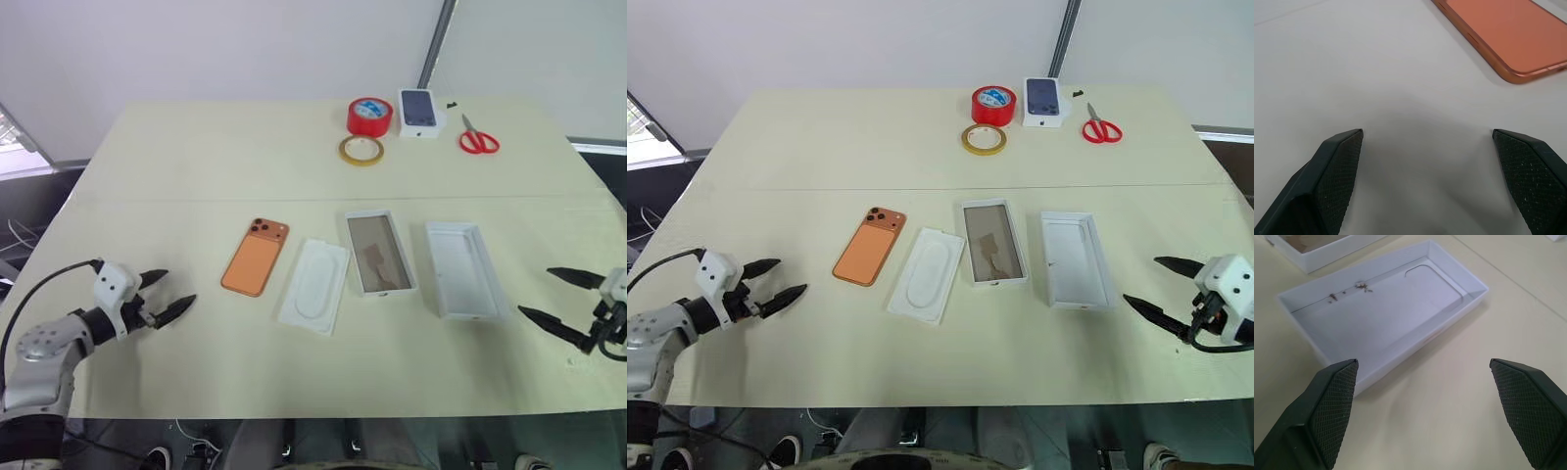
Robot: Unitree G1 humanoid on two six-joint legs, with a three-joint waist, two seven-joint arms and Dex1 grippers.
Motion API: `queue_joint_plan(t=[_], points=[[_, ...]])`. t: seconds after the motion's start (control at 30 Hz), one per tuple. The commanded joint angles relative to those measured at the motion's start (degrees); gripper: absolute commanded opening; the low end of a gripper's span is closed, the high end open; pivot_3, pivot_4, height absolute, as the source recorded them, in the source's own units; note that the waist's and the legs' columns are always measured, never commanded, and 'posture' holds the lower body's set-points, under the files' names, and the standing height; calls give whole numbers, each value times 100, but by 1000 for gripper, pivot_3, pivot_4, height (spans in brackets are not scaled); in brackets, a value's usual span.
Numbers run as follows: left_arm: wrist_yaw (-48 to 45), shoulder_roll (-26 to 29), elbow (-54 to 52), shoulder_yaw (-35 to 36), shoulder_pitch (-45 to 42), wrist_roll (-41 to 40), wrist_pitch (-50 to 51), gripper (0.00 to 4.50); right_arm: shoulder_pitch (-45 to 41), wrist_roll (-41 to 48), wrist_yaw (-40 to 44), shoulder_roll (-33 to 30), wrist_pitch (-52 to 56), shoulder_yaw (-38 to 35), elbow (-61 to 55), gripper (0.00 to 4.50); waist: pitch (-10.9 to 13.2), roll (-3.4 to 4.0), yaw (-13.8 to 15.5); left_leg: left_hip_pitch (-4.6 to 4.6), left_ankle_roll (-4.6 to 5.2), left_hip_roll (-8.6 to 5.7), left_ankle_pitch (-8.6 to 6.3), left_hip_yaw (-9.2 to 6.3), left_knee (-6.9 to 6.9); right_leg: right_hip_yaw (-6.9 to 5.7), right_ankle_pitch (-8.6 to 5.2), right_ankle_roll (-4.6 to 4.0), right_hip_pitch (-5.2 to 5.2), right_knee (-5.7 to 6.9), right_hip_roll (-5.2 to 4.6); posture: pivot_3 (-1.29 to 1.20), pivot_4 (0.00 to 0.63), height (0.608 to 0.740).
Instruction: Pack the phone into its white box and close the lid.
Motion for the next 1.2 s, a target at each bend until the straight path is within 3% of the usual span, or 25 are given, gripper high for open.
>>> queue_joint_plan(t=[0.03, 0.47, 0.8, 1.2], points=[[-2, 11, -315, 165, -54, -120, -140, 4455, 13, 106, 3, -40, -16, -166, -187, 4500, 0, 0, 0, 0, 0, 0, 0, 0, 0, 0, 0, 0, 0, 0, 0, 0, 150, 740], [-240, 51, -299, 54, -296, -111, -370, 4455, -160, 92, -182, 40, 87, 5, -369, 4500, 1, 3, 2, 0, 0, 0, 0, 1, -2, 0, 1, 1, 0, -5, 0, 0, 150, 740], [-143, 77, -484, -78, -491, -72, 74, 4455, -327, 90, -317, 41, 213, 225, -608, 4500, 1, 3, -2, 0, 0, 0, 0, 0, -3, -1, 2, 2, 0, -4, 0, 0, 150, 740], [-245, 258, -1605, -866, -1121, -752, 2923, 4455, -1132, 149, -287, 208, 526, 1358, -1605, 4500, 4, 2, -3, 0, 0, 0, 1, 0, -1, -1, 11, 18, 0, -2, 0, 0, 150, 740]])
